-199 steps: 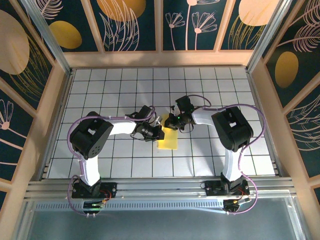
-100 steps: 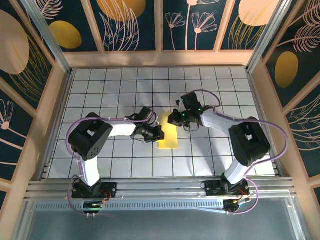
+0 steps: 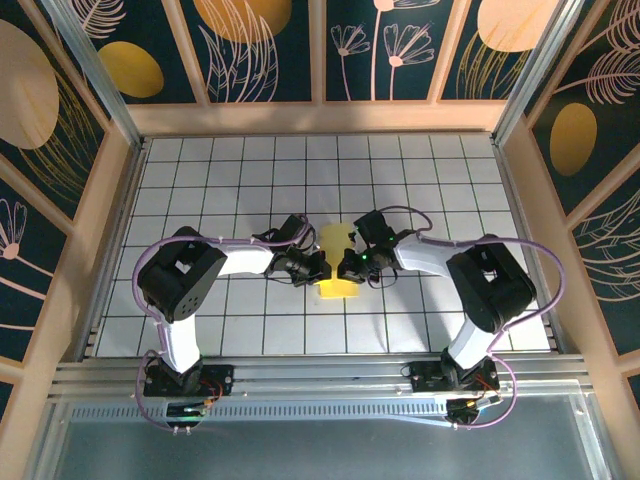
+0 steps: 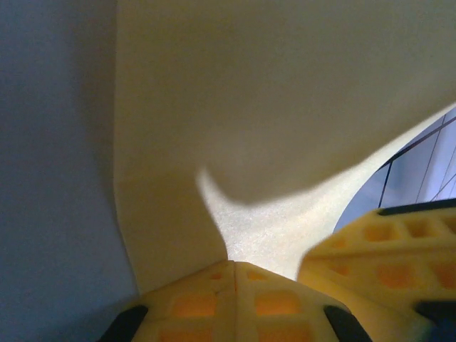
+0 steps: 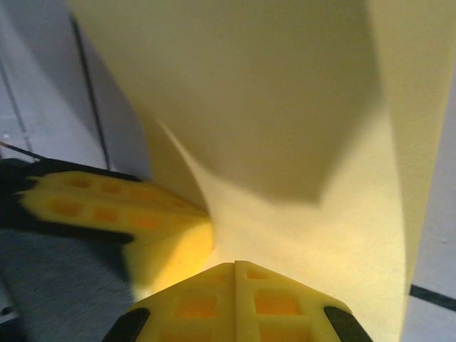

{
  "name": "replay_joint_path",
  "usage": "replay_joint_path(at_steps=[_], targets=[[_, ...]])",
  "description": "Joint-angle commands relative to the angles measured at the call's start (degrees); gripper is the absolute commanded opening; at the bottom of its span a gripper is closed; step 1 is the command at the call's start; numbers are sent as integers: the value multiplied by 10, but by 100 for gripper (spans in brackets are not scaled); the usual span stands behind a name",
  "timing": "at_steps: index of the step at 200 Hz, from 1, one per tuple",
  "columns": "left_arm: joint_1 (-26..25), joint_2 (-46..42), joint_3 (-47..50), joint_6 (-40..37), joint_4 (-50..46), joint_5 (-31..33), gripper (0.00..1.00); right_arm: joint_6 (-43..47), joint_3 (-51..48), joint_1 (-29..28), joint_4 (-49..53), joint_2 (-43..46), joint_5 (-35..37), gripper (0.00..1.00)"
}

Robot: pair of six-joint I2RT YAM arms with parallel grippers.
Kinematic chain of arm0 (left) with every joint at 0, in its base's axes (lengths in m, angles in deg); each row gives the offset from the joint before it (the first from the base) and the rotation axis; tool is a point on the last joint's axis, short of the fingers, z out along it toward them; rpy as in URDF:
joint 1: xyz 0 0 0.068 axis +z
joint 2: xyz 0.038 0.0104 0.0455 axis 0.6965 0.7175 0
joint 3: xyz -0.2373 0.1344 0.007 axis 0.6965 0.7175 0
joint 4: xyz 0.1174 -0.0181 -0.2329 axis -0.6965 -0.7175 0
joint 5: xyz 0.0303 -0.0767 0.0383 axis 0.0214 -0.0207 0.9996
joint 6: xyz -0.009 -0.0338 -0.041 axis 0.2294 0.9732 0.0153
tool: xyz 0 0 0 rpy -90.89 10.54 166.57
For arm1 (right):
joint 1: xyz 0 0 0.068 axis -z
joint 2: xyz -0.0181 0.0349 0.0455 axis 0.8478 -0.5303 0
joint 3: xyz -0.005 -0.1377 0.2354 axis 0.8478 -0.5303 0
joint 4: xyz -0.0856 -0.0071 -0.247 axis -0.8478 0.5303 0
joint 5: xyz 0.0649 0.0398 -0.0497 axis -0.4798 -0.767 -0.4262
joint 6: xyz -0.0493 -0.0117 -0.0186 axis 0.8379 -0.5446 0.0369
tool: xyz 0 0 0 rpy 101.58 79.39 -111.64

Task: Fold a paper plane with a square sheet of paper (fold left side to right side)
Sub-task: Hold the square sheet of paper at the center of the table, then first fold the square sheet of paper in half at the center of the table.

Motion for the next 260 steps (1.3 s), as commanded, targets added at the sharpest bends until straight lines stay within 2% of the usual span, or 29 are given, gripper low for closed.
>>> replay_joint_path(at_steps=[1, 68, 151, 260], targets=[[-5, -7, -3, 16, -1, 10, 0, 6, 12, -8, 23, -23, 16, 0], [16, -5, -35, 19, 26, 23, 0, 21, -4, -11, 58, -34, 56, 0], [52, 49, -85, -37, 19, 6, 0, 33, 4, -10, 74, -49, 89, 0], [73, 81, -81, -41, 19, 32, 0, 51, 7, -9, 101, -57, 110, 0]])
